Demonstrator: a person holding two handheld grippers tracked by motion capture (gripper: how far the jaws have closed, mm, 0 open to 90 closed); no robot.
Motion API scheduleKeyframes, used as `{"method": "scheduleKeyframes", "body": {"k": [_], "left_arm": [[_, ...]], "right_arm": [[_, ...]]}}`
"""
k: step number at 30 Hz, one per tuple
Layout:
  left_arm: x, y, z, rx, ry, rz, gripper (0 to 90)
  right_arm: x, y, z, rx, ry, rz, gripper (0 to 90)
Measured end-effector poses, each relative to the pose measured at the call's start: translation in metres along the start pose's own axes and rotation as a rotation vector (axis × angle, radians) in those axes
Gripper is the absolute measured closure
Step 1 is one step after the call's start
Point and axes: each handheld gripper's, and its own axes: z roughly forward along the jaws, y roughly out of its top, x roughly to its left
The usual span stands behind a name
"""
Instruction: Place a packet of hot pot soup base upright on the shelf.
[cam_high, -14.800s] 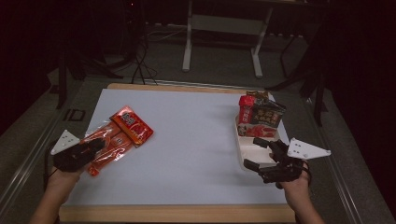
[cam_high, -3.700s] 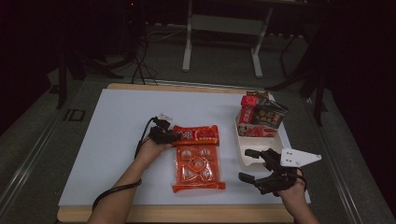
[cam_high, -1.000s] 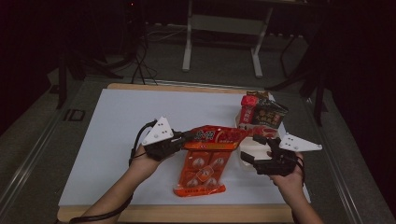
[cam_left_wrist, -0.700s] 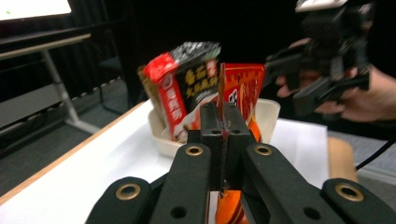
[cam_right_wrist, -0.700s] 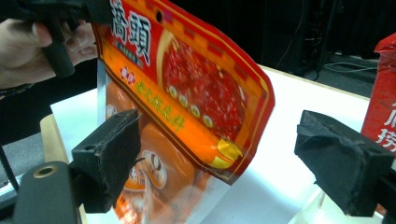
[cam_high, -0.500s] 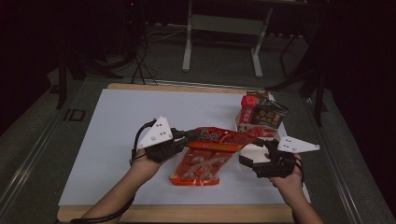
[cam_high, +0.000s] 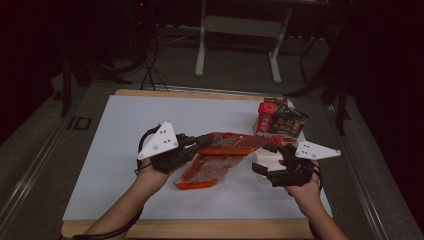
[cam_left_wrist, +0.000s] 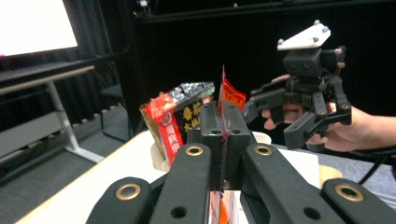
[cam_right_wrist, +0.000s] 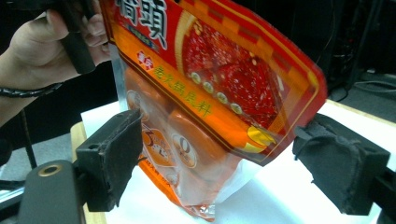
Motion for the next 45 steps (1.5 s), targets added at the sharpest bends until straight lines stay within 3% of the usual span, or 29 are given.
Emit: {"method": "scheduleKeyframes", "body": {"k": [10, 12, 13, 14, 16, 19, 21, 22, 24, 27, 28, 36, 39, 41, 43, 44, 45], "left_arm": [[-0.004, 0.007, -0.001, -0.03, -0.015, 0.001, 90.0], [-0.005, 0.008, 0.0, -0.031, -0.014, 0.007, 90.0], [-0.007, 0.009, 0.0, -0.033, -0.025, -0.005, 90.0], [-0.007, 0.009, 0.0, -0.033, -0.025, -0.005, 90.0], [-0.007, 0.009, 0.001, -0.034, -0.025, 0.001, 90.0], [-0.006, 0.009, 0.0, -0.041, -0.026, -0.011, 90.0], [-0.005, 0.009, -0.001, -0.043, -0.023, -0.018, 90.0], [-0.003, 0.008, -0.002, -0.045, -0.022, -0.031, 90.0], [0.0, 0.007, -0.004, -0.047, -0.019, -0.044, 90.0], [0.002, 0.007, -0.005, -0.054, -0.024, -0.056, 90.0], [0.007, 0.007, -0.009, -0.067, -0.041, -0.088, 90.0], [0.016, 0.01, -0.013, -0.089, -0.059, -0.091, 90.0], [0.016, 0.01, -0.014, -0.094, -0.061, -0.096, 89.0], [0.019, 0.008, -0.013, -0.104, -0.071, -0.123, 83.8], [0.019, 0.007, -0.012, -0.103, -0.067, -0.125, 77.5], [0.019, 0.007, -0.012, -0.103, -0.067, -0.125, 73.0], [0.017, 0.008, -0.012, -0.099, -0.045, -0.108, 62.3]], "right_arm": [[-0.001, 0.006, 0.01, -0.02, 0.003, -0.005, 21.1], [0.0, 0.009, 0.011, -0.046, 0.02, -0.007, 33.9], [0.0, 0.01, 0.01, -0.042, 0.033, -0.016, 44.5], [0.0, 0.01, 0.01, -0.042, 0.033, -0.016, 44.5], [0.002, 0.012, 0.01, -0.033, 0.038, -0.038, 61.3], [0.002, 0.014, 0.008, -0.033, 0.092, -0.031, 77.9], [0.002, 0.014, 0.008, -0.033, 0.092, -0.031, 77.9], [0.005, 0.017, 0.008, -0.01, 0.111, -0.056, 89.5], [0.009, 0.02, 0.008, 0.012, 0.11, -0.077, 90.0], [0.01, 0.024, 0.007, 0.009, 0.129, -0.056, 90.0], [0.017, 0.033, 0.002, 0.0, 0.105, -0.091, 90.0], [0.026, 0.063, -0.006, 0.022, 0.113, -0.147, 90.0], [0.027, 0.065, -0.007, 0.021, 0.112, -0.148, 90.0], [0.027, 0.074, -0.008, 0.022, 0.103, -0.151, 90.0], [0.026, 0.079, -0.009, 0.025, 0.086, -0.151, 90.0], [0.026, 0.079, -0.009, 0.025, 0.086, -0.151, 90.0], [0.025, 0.084, -0.011, 0.021, 0.066, -0.148, 90.0]]}}
